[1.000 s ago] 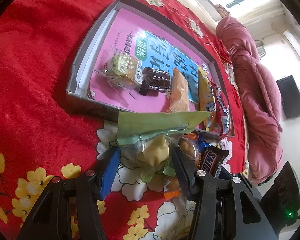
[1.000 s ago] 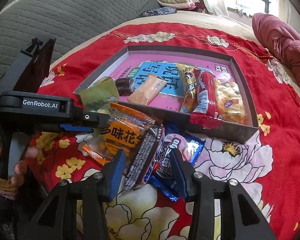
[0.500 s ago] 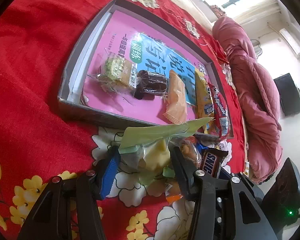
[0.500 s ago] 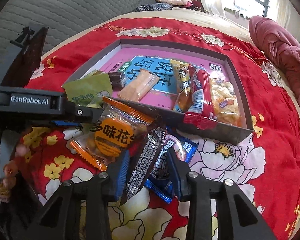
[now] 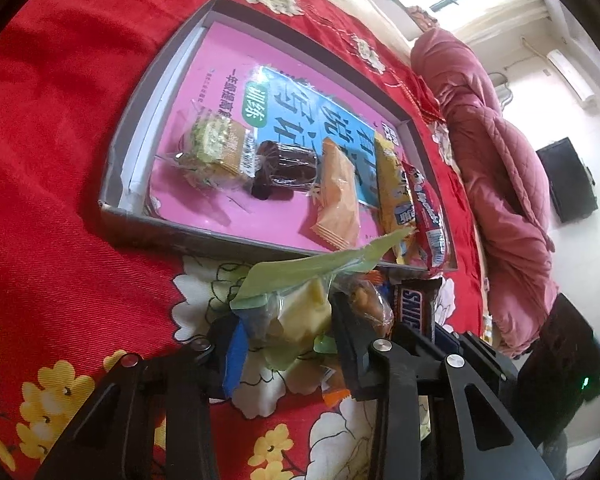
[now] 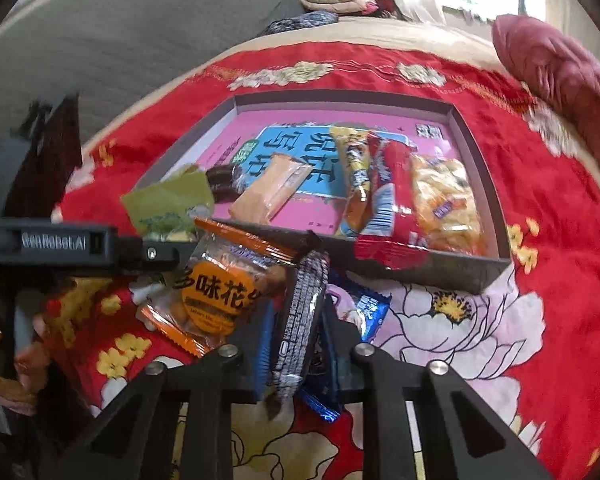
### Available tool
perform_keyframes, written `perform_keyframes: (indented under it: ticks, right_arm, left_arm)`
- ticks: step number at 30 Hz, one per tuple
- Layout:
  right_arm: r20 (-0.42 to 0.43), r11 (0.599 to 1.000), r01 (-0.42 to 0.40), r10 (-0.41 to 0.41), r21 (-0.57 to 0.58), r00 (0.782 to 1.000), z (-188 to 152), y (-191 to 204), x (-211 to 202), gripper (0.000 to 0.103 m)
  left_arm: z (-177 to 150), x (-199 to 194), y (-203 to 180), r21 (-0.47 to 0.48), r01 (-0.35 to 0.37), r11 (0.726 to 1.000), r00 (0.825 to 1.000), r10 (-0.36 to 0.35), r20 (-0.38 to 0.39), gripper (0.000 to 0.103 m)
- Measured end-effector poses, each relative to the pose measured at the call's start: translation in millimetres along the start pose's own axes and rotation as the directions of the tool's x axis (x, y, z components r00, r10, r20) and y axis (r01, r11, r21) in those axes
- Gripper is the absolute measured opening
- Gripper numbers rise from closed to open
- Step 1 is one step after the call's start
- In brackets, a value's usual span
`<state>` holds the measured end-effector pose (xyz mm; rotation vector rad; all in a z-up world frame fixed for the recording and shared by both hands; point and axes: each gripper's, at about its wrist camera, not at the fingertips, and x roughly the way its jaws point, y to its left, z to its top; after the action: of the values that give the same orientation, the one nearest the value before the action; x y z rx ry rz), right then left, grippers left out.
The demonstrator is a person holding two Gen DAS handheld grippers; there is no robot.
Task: Organize snacks
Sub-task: 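Grasp the dark Snickers bar with the right gripper while the left gripper grasps the green snack bag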
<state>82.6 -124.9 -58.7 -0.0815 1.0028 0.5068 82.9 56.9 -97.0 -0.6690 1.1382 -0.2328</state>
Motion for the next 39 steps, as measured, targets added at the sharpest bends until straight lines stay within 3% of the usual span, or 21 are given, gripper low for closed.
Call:
perform_keyframes:
  ticks: [4,8,27,39]
  right_arm:
    - [0.008,0.996,-0.064,0.064,0.057,0.998,-0.8,-10.4,-4.4,0.018]
    - [0.021,0.996,-0.080,0.079,0.042,0.997,-1.0,-6.5,-9.2,0.018]
    - [0.145,0.992,-0.107,0.097,0.069,0.985,8.8,-16.8,-35.2,0.017]
    - [0.182,0.990,-0.122,0.108,0.069,0.977,12.0,-18.0,-42.4,0.018]
  left_arm:
    - [0.2,-2.9,-0.6,0.000,0.006,1.000,1.000,-0.006,0.003,0.039]
    - [-0.7,-9.0,0.0,0.002,-0.002,1.000,1.000,0.002,0.014,0.039]
    - [0.0,-40.4,-1.2,0.005,-0.033,0.999,0.997,0.033,0.071,0.036]
    - [2.9,-62.2,-4.7,0.003,-0.043,0.999,0.993,0.042,0.114,0.036]
